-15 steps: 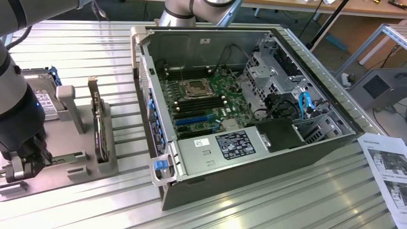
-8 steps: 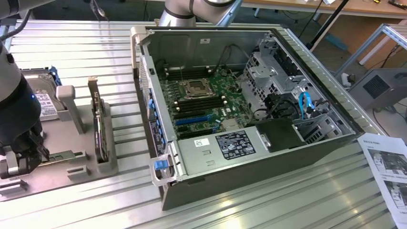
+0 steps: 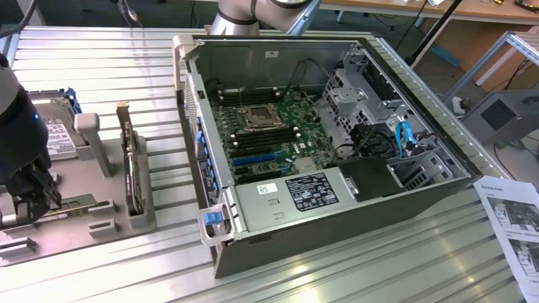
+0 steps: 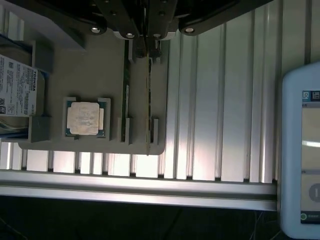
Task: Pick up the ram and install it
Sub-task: 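Pick up the ram and move it above insertion slot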
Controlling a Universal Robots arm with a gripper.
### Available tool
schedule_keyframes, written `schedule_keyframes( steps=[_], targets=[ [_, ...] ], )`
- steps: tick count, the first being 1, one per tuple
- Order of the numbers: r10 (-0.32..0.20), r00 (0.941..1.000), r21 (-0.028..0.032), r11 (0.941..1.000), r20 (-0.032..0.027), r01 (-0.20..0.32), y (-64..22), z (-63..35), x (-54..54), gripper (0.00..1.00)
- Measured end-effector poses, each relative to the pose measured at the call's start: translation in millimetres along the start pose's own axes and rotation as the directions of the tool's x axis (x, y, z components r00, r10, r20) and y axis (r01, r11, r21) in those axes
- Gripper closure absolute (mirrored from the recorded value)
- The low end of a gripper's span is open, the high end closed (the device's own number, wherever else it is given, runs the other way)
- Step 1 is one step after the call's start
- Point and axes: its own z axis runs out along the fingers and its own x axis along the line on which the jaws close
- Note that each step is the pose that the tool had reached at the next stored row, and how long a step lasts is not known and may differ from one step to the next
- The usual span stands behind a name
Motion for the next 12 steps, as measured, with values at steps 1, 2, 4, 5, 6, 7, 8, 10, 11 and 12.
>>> schedule_keyframes(
  steps=[1,2,4,5,6,7,8,10,11,12],
  targets=[
    [0.000,1.0000,0.0001,1.0000,0.0000,0.000,0.1,-2.4,-0.1,0.87],
    [0.000,1.0000,0.0000,1.0000,0.0000,0.000,0.1,-4.5,-0.1,0.87],
    [0.000,1.0000,0.0000,1.0000,0.0000,0.000,0.1,-8.3,-0.2,0.87],
    [0.000,1.0000,0.0000,1.0000,0.0000,0.000,0.2,-10.2,-0.3,0.87],
    [0.000,1.0000,0.0000,1.0000,0.0000,0.000,0.2,-12.5,-0.3,0.87],
    [0.000,1.0000,0.0000,1.0000,0.0000,0.000,0.2,-14.5,-0.4,0.87],
    [0.000,1.0000,0.0001,1.0000,0.0001,0.000,0.2,-16.4,-0.4,0.87],
    [0.000,1.0000,0.0000,1.0000,0.0000,0.000,0.3,-20.2,-0.5,0.87],
    [0.000,1.0000,-0.0001,1.0000,0.0000,0.000,0.3,-22.3,-0.6,0.87],
    [0.000,1.0000,0.0000,1.0000,0.0000,0.000,0.4,-24.3,-0.6,0.87]
  ],
)
